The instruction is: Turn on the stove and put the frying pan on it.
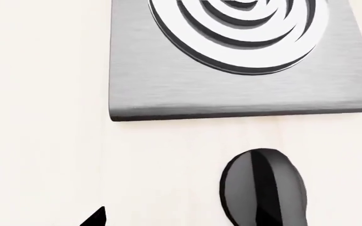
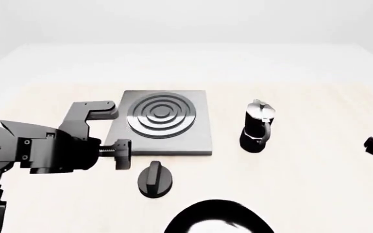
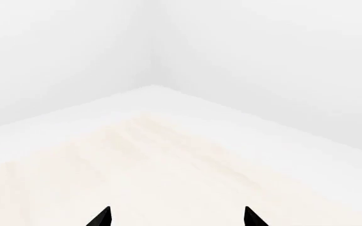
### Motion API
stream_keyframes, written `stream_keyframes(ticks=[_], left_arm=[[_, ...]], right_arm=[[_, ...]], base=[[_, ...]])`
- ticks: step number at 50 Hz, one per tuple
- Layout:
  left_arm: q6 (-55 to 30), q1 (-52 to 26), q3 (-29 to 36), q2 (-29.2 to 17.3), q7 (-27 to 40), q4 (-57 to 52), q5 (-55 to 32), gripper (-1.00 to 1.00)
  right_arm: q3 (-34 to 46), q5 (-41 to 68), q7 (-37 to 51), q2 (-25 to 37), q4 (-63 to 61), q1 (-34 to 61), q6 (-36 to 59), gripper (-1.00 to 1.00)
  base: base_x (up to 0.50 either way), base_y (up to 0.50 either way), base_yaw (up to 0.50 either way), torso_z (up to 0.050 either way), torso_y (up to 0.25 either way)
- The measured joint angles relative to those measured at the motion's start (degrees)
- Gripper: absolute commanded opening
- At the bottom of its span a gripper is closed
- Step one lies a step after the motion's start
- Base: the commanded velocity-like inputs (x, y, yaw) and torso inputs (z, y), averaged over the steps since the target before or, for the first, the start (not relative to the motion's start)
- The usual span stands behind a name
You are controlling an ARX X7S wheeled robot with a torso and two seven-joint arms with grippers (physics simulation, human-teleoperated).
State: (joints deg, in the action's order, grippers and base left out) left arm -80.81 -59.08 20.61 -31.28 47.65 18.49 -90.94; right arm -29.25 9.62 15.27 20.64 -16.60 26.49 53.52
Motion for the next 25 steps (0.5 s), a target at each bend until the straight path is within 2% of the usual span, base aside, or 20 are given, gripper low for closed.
stream_keyframes(ticks=[25], left_arm=[[3.08,1.53,5.01,-2.91,-15.60,1.79,6.83,1.00]], right_arm=[[0.38,0.27,0.23,0.09,-0.03,0.10,0.36,1.00]], base=[[0.00,0.00,0.00,0.000,0.000]])
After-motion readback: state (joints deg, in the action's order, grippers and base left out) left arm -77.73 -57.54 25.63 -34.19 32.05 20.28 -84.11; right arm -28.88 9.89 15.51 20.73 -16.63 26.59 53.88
